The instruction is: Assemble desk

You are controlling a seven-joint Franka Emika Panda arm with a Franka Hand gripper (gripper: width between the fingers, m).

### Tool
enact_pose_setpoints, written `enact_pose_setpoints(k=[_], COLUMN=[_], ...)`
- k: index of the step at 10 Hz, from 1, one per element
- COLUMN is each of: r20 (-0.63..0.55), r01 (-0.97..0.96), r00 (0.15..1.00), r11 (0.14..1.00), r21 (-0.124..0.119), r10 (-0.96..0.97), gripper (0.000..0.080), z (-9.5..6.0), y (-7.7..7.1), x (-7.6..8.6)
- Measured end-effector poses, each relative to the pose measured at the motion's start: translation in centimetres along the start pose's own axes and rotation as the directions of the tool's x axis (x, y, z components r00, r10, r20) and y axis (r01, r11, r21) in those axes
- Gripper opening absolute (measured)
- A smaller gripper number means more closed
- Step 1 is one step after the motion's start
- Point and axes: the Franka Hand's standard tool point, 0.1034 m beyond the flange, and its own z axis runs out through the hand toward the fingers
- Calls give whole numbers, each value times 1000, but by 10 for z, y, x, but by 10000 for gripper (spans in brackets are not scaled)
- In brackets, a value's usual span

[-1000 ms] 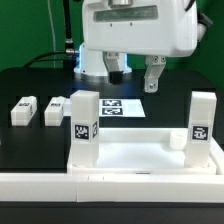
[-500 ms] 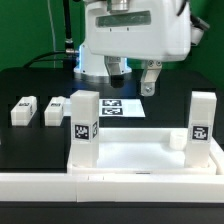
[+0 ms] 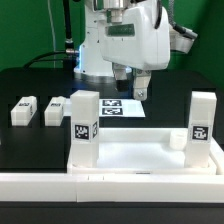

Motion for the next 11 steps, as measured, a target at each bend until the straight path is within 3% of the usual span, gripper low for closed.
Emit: enact_pose_setpoints(k=[3, 4, 6, 8, 11], r20=[0, 3, 7, -22, -20], r01=[-1, -56, -167, -213, -223], r00=[1000, 998, 986, 977, 974], r11=[1000, 998, 986, 976, 974], r21=[-3, 14, 3, 37, 42], r10=[1, 56, 167, 214, 224], gripper=[649, 649, 649, 648, 649], z=[1, 6, 25, 32, 32], y=[2, 10, 42, 44, 43], x=[0, 2, 0, 10, 8])
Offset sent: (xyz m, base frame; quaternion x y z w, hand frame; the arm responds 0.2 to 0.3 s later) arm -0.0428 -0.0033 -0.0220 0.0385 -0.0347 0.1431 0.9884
